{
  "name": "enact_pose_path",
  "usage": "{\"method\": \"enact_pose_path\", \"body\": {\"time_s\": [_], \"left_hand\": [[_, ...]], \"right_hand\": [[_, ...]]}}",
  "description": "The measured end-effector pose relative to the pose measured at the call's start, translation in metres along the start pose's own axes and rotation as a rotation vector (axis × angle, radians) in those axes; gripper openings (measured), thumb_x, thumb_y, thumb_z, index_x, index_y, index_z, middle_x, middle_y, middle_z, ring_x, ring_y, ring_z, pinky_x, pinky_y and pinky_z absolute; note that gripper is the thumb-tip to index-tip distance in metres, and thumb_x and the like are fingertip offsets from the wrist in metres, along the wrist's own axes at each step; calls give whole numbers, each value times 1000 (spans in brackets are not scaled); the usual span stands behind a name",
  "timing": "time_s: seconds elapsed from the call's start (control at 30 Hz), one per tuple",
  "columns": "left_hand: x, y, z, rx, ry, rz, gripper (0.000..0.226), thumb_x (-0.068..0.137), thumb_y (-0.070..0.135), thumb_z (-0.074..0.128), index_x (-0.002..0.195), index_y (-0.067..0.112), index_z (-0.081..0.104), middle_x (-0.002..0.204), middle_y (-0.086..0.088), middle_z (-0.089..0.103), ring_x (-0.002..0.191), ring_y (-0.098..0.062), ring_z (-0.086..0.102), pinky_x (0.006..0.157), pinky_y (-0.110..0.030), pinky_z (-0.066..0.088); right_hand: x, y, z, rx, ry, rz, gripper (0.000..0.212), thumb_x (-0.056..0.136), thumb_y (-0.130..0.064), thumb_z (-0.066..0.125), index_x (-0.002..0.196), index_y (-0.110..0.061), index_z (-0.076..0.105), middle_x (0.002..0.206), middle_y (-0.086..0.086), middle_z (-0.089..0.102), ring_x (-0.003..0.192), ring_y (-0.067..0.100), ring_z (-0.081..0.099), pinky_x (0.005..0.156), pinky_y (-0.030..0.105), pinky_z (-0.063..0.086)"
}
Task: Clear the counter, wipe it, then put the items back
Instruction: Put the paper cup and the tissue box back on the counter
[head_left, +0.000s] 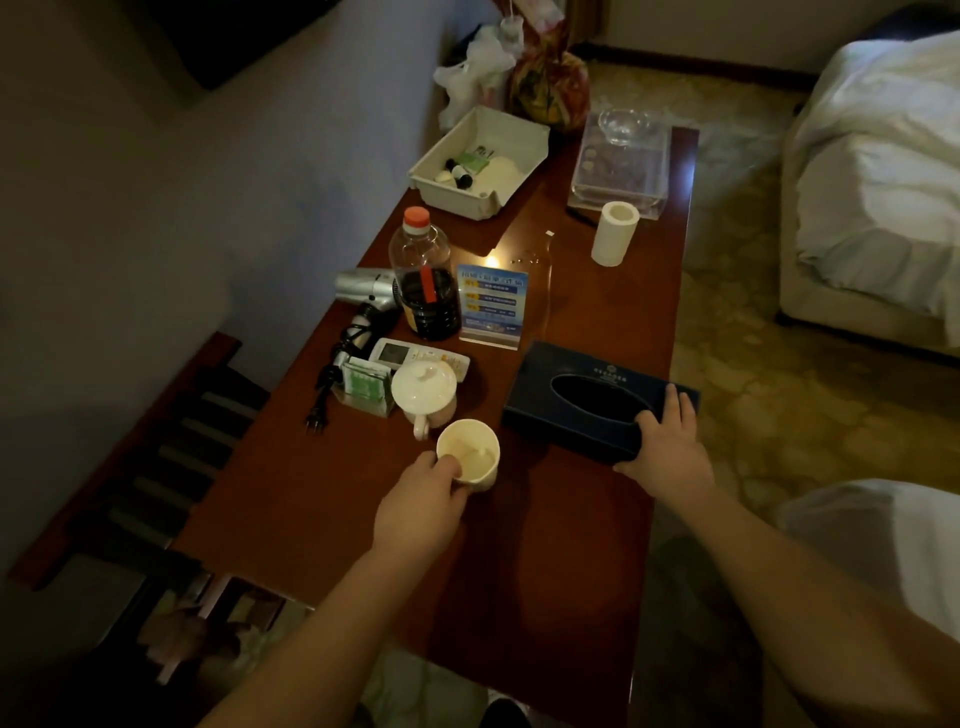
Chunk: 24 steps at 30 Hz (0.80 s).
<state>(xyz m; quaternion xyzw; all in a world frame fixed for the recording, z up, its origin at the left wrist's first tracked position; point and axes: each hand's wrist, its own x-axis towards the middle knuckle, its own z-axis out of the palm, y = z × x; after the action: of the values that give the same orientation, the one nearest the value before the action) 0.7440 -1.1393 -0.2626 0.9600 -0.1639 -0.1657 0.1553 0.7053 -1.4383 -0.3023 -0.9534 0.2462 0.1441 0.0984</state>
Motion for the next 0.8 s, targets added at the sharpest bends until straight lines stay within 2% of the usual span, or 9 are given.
{"method": "enact_pose_path", "body": {"time_s": [0.2, 0.37, 0.53, 0.63, 0.73, 0.8], "left_hand": [[-56, -25, -9, 7, 53, -39, 19, 98, 33, 52, 113, 22, 57, 116, 6, 51, 87, -10, 53, 66, -29, 53], [-116, -48, -11, -5, 117, -107, 23, 97, 33, 53, 117, 22, 58, 120, 7, 52, 89, -10, 56, 70, -32, 57], [-199, -72, -8, -56, 170, -195, 26, 96, 34, 55, 119, 22, 59, 122, 7, 52, 93, -9, 56, 74, -29, 56], [-258, -89, -10, -71, 218, -263, 24, 96, 35, 56, 117, 24, 60, 121, 7, 53, 88, -6, 55, 70, -25, 55], [-319, -110, -17, -84, 263, -318, 22, 95, 37, 57, 114, 25, 60, 122, 6, 53, 90, -6, 52, 63, -16, 45], [-360, -124, -23, -110, 311, -369, 23, 95, 38, 57, 112, 24, 61, 123, 5, 52, 92, -7, 51, 62, -18, 43]], "right_hand": [[-57, -6, 15, 34, 10, 4, 61, 74, -45, 78, 120, -22, 45, 160, 12, -10, 147, 32, -10, 110, 52, 34], [-113, -17, 25, 32, 21, -47, 64, 75, -45, 78, 124, -21, 45, 160, 11, -10, 147, 30, -9, 108, 52, 36], [-183, -34, 29, 4, 48, -156, 64, 76, -45, 77, 126, -21, 45, 160, 10, -12, 147, 28, -10, 108, 50, 35], [-223, -48, 31, -12, 67, -268, 64, 74, -46, 78, 124, -22, 46, 160, 8, -11, 147, 28, -10, 108, 50, 37], [-263, -71, 31, -36, 75, -376, 64, 73, -47, 78, 124, -24, 46, 160, 7, -12, 147, 27, -10, 108, 49, 38], [-290, -92, 28, -47, 69, -446, 63, 73, -47, 77, 122, -25, 45, 160, 6, -12, 147, 26, -11, 109, 48, 37]]}}
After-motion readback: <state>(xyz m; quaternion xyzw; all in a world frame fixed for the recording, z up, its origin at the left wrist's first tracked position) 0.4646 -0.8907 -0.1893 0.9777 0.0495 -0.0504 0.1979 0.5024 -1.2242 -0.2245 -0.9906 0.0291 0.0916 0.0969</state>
